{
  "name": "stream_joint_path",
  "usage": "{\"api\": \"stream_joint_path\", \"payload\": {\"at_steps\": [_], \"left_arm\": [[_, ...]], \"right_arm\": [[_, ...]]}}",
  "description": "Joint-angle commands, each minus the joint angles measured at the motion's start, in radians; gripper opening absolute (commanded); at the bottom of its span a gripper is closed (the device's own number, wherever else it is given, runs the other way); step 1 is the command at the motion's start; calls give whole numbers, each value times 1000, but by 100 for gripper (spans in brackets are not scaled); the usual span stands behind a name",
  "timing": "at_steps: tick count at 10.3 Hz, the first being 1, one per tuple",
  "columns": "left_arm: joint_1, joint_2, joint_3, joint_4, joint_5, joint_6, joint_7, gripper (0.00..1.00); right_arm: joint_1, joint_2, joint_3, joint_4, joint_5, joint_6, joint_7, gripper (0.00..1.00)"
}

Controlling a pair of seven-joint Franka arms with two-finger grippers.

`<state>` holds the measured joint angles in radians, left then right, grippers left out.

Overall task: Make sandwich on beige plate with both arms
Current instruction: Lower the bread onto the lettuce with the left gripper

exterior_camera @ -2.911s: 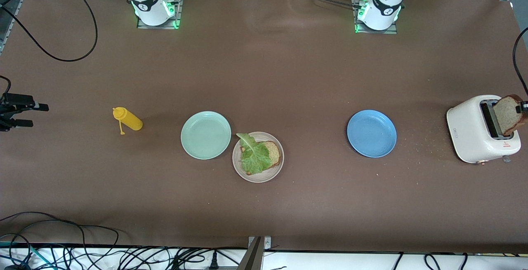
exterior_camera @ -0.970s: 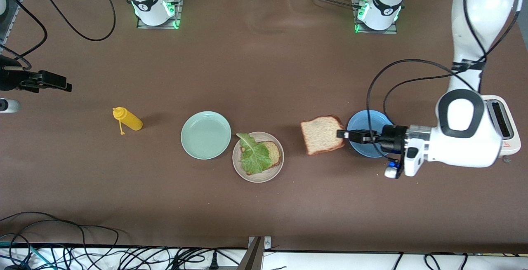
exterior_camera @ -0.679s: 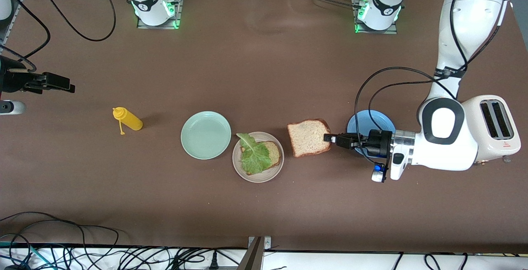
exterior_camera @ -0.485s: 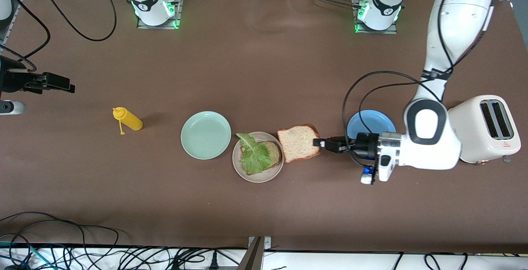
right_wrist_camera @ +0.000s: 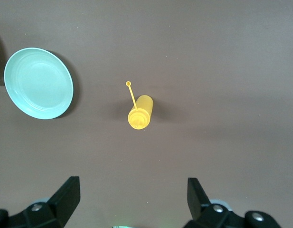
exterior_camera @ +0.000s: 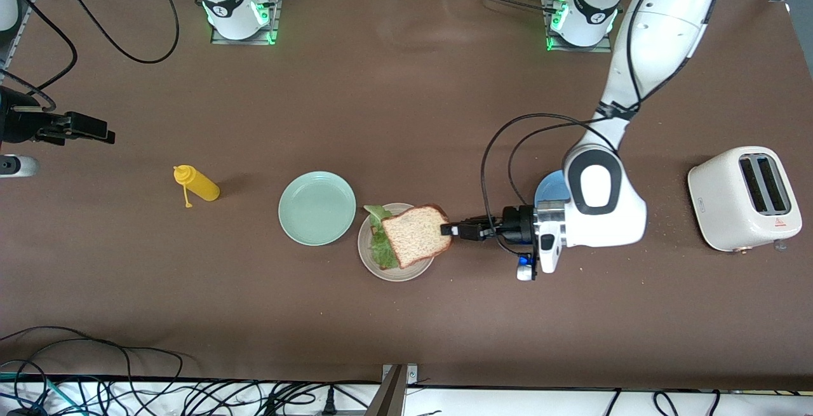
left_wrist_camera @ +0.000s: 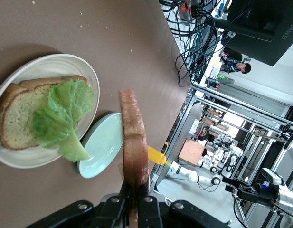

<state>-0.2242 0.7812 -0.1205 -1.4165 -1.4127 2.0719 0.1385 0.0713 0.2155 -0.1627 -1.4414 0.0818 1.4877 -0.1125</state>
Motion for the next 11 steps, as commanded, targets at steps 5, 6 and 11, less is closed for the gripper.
{"api": "stream_joint_path", "payload": {"at_steps": [5, 6, 11], "left_arm": [[-90, 30, 10, -100, -273, 140, 309, 0], [-116, 41, 10, -107, -346, 174, 359, 0], [-149, 76, 12, -113, -442, 201, 469, 0]], "right_arm": [[-2, -16, 5, -25, -17, 28, 16, 100], [-2, -15, 5, -25, -17, 28, 16, 100], [-7, -15, 3, -25, -13, 29, 4, 100]]}}
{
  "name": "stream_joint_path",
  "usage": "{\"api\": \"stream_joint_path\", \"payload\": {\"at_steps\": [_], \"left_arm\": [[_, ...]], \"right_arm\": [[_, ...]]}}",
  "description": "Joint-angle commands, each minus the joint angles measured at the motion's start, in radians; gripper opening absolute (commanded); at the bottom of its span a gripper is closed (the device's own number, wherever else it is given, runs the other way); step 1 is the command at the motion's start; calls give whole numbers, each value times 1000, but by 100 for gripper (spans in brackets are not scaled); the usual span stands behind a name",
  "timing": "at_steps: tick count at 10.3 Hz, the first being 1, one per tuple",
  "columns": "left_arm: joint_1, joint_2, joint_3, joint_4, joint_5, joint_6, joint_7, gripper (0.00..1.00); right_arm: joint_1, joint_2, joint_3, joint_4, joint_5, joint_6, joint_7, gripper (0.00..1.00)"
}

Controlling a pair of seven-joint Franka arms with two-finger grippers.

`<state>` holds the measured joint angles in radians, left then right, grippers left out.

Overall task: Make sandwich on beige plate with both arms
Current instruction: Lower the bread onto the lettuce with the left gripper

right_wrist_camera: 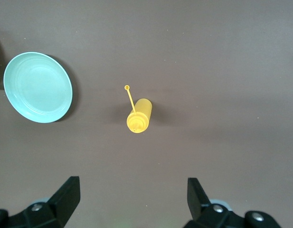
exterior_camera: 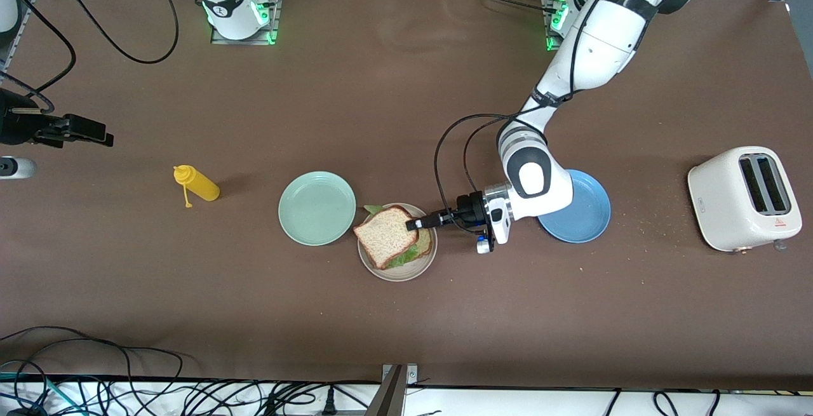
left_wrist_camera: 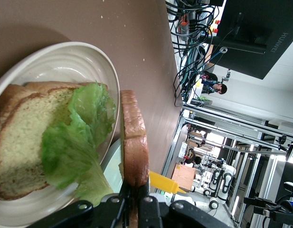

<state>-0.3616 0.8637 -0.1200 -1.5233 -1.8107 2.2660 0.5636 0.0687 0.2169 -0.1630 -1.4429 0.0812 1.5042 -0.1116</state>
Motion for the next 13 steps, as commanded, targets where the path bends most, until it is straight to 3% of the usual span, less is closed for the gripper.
{"api": "stream_joint_path", "payload": {"at_steps": [1, 2, 3, 4, 5, 13], "left_arm": [[-11, -8, 13, -6, -38, 7, 47, 0], [-8, -6, 14, -6, -32, 6, 67, 0], [-4, -6, 14, -8, -29, 6, 100, 16], [-4, -6, 17, -17, -27, 7, 129, 74], [0, -8, 17, -27, -27, 7, 145, 100], [6, -26, 31, -43, -19, 52, 125, 100]], "right_arm": [[-3, -16, 4, -24, -14, 13, 4, 100], [-1, -16, 5, -24, -12, 14, 6, 100], [0, -16, 5, -24, -12, 14, 10, 100], [0, -16, 5, -24, -11, 16, 10, 100], [5, -16, 7, -24, -11, 17, 12, 100], [6, -16, 10, -22, -9, 19, 13, 100]]}}
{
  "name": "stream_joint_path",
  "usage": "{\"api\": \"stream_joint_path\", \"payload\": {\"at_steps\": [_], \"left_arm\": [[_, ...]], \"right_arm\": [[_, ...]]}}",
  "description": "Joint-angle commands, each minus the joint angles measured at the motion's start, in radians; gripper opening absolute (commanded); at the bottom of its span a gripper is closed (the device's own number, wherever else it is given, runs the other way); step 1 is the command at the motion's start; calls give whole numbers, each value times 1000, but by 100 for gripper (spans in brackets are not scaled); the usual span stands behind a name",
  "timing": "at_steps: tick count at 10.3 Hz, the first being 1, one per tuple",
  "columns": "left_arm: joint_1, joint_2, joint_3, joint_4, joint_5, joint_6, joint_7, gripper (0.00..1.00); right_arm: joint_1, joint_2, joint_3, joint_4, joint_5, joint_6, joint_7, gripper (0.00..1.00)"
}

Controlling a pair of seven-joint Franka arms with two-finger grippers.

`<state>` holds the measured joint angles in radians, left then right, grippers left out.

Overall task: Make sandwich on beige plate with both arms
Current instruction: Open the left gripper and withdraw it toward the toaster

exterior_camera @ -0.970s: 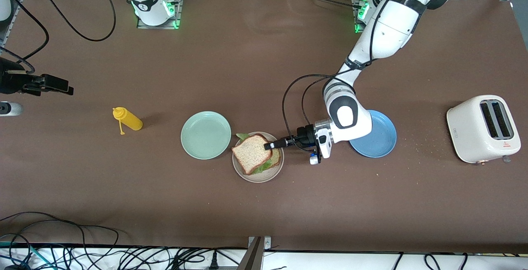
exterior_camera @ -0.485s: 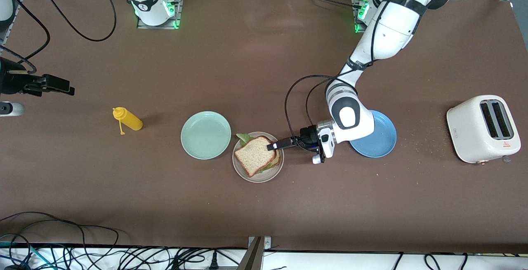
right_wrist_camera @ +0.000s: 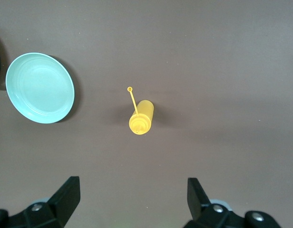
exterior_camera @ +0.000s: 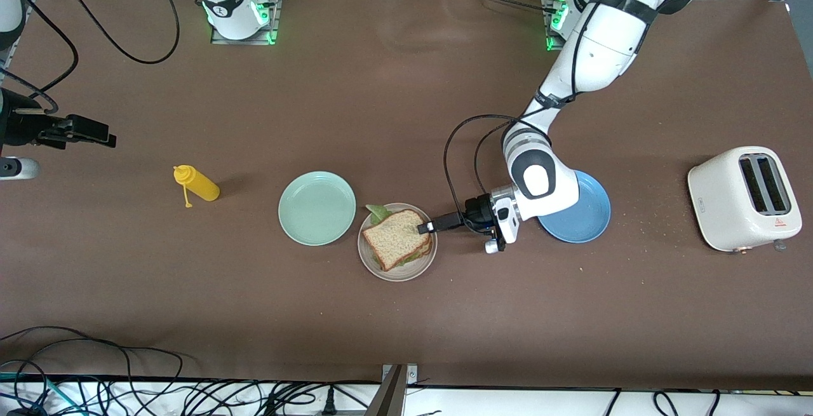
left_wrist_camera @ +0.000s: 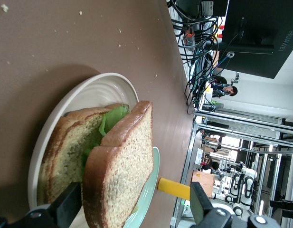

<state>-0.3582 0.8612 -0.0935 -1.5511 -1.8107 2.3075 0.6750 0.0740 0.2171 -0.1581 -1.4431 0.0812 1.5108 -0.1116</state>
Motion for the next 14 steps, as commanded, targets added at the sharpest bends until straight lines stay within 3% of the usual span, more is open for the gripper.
{"api": "stream_joint_path", "payload": {"at_steps": [1, 3, 6, 11, 14], "left_arm": [[2, -34, 11, -14, -6, 10, -29, 100], [2, -83, 50, 0, 156, 9, -246, 100], [76, -163, 52, 3, 564, -16, -556, 100], [254, -214, 54, 2, 1056, -233, -617, 100], [363, -293, 54, 3, 1321, -396, -650, 100]], "right_arm": [[1, -16, 3, -20, -18, 12, 15, 100], [1, -16, 3, -17, -40, 11, 15, 100], [-5, -15, 0, -17, -40, 12, 35, 100], [-8, -2, -1, -7, -43, 14, 47, 100], [-8, -2, -1, -7, -38, 14, 49, 100]]}}
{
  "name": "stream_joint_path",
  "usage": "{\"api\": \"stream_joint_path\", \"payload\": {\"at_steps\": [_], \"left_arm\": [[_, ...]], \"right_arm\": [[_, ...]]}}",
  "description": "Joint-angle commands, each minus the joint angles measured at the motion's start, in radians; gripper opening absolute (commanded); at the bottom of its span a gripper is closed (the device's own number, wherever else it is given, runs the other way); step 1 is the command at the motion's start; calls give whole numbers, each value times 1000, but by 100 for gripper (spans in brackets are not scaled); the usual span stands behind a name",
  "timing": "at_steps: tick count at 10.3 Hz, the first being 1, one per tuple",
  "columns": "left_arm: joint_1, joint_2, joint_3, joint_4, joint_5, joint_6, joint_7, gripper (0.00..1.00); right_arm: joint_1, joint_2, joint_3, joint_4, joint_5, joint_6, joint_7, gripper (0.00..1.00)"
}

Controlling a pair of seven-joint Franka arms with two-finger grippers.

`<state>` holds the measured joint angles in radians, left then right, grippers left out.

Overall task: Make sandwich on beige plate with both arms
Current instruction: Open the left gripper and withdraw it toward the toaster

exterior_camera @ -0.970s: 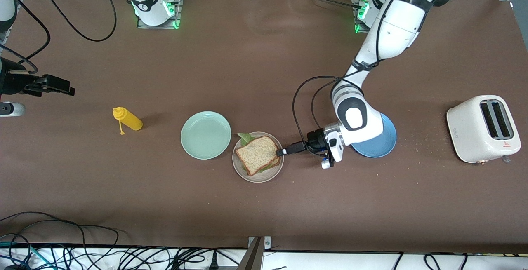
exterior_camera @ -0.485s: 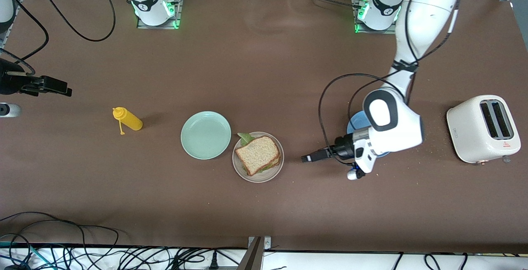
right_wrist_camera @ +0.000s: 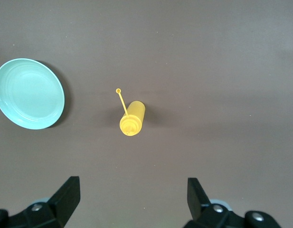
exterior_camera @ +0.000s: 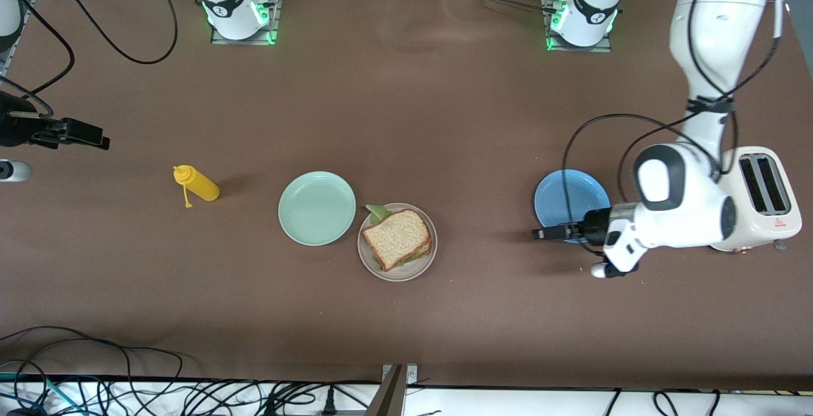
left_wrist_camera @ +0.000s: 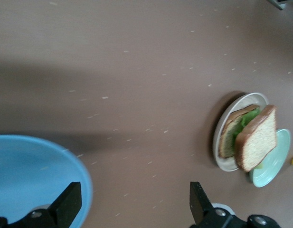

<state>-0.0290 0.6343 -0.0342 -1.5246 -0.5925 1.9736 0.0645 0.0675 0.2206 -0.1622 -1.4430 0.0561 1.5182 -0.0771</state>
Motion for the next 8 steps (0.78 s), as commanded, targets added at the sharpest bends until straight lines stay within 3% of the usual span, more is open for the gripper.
{"api": "stream_joint_path", "payload": {"at_steps": [1, 5, 7, 8], "left_arm": [[40, -86, -6, -23, 185, -70, -79, 100], [24, -204, -18, -20, 529, -194, -261, 100], [9, -278, -27, -25, 699, -362, -265, 100], [8, -313, -23, -32, 709, -407, -278, 100]], "right_arm": [[-2, -6, 4, -7, -9, 7, 16, 100], [-2, -6, 3, -7, -4, 5, 17, 100], [-2, -6, 4, -7, -4, 5, 17, 100], [-3, -6, 4, -7, -2, 5, 17, 100]]}}
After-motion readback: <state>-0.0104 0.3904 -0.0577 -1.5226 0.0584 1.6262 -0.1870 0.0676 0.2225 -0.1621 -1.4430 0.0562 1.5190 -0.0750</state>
